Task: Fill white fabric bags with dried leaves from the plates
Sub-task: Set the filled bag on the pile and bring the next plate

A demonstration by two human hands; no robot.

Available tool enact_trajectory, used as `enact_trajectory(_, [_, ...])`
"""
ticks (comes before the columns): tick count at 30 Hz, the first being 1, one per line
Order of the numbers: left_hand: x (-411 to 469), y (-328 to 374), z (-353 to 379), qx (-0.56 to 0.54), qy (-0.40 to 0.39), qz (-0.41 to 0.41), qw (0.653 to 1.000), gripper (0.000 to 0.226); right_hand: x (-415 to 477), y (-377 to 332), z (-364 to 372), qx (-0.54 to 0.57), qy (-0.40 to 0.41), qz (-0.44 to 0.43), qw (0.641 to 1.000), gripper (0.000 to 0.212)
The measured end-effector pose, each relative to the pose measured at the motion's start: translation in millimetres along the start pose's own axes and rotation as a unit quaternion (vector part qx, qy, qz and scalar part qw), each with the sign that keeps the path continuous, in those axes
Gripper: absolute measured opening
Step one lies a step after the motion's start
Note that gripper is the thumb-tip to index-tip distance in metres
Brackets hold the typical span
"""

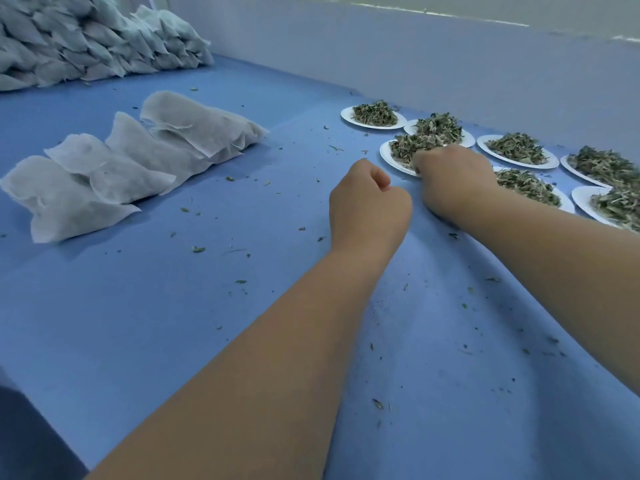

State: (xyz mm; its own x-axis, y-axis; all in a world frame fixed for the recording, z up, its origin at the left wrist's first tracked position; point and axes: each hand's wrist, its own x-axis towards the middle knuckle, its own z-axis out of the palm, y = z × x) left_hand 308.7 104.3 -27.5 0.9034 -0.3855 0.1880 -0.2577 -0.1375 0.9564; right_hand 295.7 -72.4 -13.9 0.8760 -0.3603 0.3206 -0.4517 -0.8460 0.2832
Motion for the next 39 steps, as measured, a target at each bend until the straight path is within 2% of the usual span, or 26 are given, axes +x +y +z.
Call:
enact_trajectory(5, [-0.1,4.0,-1.9,-0.005,0.000,0.011,1.000,0.016,5.7,4.8,1.1,-0.009,0.003,-0.006,1.000,0.023])
enact_trajectory(11, [1.2,5.8,-5.0,0.015,-0.002,-0.041,0.999,0.016,-35.8,7.4,-15.7,-0.003,0.015,-0.048,0.999,0.020])
enact_trajectory(17, [-12.9,11.1,-3.5,0.119,-0.032,0.007,0.992,0.021,-133.6,7.9,-53.7,0.009,-0.004,-0.097,0.995,0.019])
enact_trajectory(21, [-35.6,18.2,1.5,0.201,-0.058,0.041,0.977,0.027,-199.2,20.3,-77.4,0.045,-0.018,-0.099,0.994,0.020])
enact_trajectory(27, [-68.3,25.3,16.3,0.237,-0.112,0.059,0.963,0.022,-270.5,41.5,-99.2,0.108,-0.026,-0.099,0.989,0.019])
enact_trajectory(29, [-77.6,26.6,21.0,0.254,-0.128,0.080,0.955,0.018,-283.0,54.5,-99.0,0.154,-0.029,-0.073,0.985,0.018])
enact_trajectory(31, [-85.0,32.2,26.3,0.244,-0.127,0.045,0.960,0.008,-283.6,70.2,-97.9,0.227,-0.078,0.009,0.971,0.039])
enact_trajectory(33, [-89.7,35.0,32.0,0.237,-0.113,0.029,0.965,0.029,-279.1,80.4,-94.7,0.294,-0.169,0.091,0.936,0.067])
enact_trajectory(35, [-95.2,37.5,34.3,0.272,-0.126,0.059,0.952,0.037,-274.0,83.6,-88.1,0.330,-0.216,0.105,0.913,0.089])
enact_trajectory(36, [-94.2,38.0,36.8,0.309,-0.129,0.086,0.938,0.036,-271.7,83.2,-84.2,0.346,-0.219,0.103,0.907,0.095])
enact_trajectory(39, [-105.6,49.6,37.9,0.315,-0.142,0.061,0.936,0.022,-266.2,83.1,-79.9,0.374,-0.195,0.111,0.900,0.097])
